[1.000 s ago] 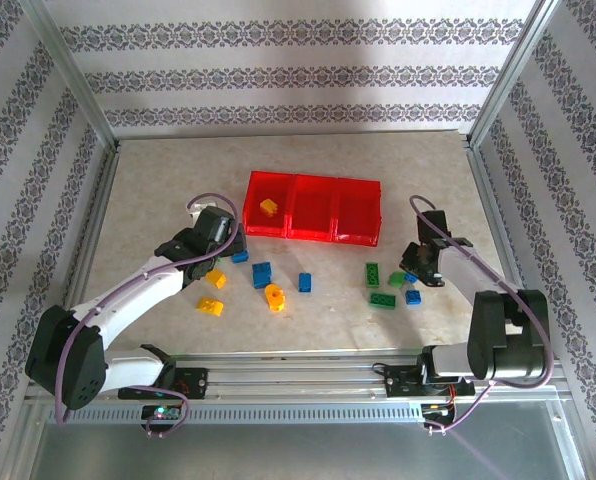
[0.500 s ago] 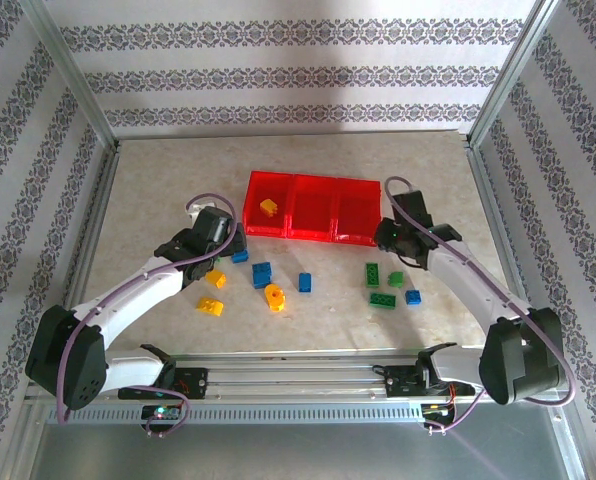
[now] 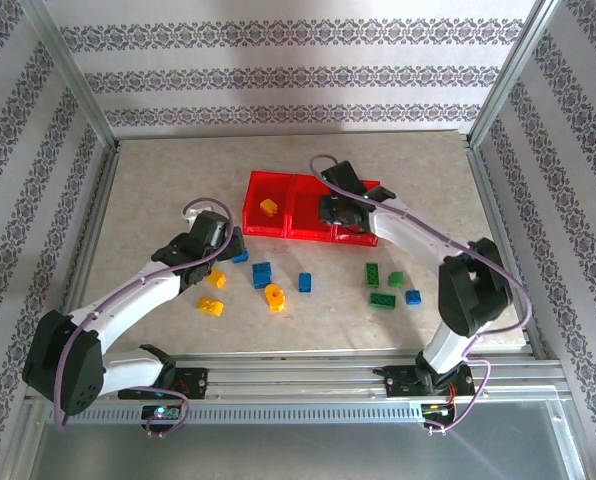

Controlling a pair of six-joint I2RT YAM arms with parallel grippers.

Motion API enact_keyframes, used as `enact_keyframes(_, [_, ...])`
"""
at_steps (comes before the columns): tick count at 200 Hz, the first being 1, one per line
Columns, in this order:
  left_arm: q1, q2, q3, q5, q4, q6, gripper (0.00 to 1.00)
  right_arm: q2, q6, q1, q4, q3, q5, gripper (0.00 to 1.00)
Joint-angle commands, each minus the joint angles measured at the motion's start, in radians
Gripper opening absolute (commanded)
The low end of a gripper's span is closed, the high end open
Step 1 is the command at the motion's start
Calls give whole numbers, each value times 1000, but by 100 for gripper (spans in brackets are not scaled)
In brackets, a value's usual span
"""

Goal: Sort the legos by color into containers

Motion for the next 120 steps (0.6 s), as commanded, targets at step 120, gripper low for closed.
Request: enact_keyframes(120, [31,-56,-38,17,4,-31,100,358,-74,1,-49,316,-28,29])
